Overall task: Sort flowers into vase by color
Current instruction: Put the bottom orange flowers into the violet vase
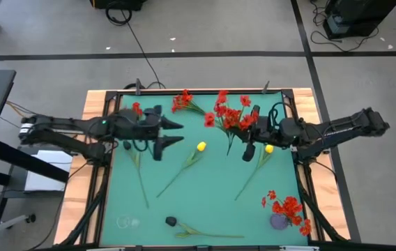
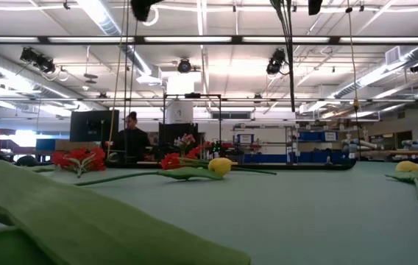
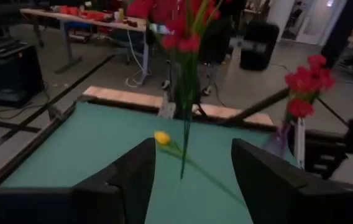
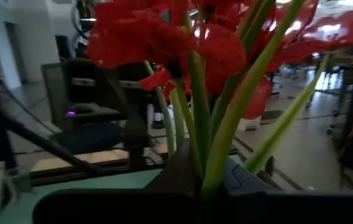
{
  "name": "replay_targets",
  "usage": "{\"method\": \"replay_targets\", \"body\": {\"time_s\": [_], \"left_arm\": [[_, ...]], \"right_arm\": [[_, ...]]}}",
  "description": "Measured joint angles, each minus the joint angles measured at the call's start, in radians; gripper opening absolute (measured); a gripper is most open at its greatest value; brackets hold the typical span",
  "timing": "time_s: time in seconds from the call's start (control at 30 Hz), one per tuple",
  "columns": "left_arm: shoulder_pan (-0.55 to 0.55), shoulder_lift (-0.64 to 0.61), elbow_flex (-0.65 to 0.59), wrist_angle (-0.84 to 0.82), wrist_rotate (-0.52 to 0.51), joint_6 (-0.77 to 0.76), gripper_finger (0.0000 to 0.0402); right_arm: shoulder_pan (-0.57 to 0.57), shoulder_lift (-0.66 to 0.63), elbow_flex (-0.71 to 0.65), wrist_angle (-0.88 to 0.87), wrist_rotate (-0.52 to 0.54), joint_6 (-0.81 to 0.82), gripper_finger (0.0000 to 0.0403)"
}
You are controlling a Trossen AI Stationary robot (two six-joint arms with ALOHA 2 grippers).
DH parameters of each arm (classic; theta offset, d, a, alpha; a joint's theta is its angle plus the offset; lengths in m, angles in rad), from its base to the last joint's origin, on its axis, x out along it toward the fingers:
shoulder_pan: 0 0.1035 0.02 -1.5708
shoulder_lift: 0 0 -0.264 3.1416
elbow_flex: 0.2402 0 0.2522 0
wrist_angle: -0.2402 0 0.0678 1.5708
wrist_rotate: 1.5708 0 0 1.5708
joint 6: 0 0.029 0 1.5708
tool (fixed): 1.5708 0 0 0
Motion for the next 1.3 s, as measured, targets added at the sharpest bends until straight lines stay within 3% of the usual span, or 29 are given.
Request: {"method": "replay_targets", "body": {"time_s": [0.23,0.47,0.7,1.1,1.3], "left_arm": [[-0.008,-0.251,-0.26,-0.009,-0.003,-0.06,0.0199],[-0.022,-0.418,-0.322,-0.008,-0.001,0.022,0.0188],[-0.022,-0.447,-0.321,-0.018,-0.001,0.046,0.0188],[-0.022,-0.445,-0.321,-0.026,-0.001,0.043,0.0188],[-0.022,-0.445,-0.321,-0.025,-0.001,0.043,0.0188]], "right_arm": [[0.119,0.002,0.0,0.008,0.092,0.002,0.0012],[0.206,0.045,0.0,0.015,0.165,0.014,0.0014],[0.24,0.081,0.0,0.05,0.376,0.027,0.0013],[0.241,0.069,0.0,0.059,0.316,-0.009,0.0016],[0.257,-0.01,0.0,-0.017,0.312,-0.043,0.0018]]}}
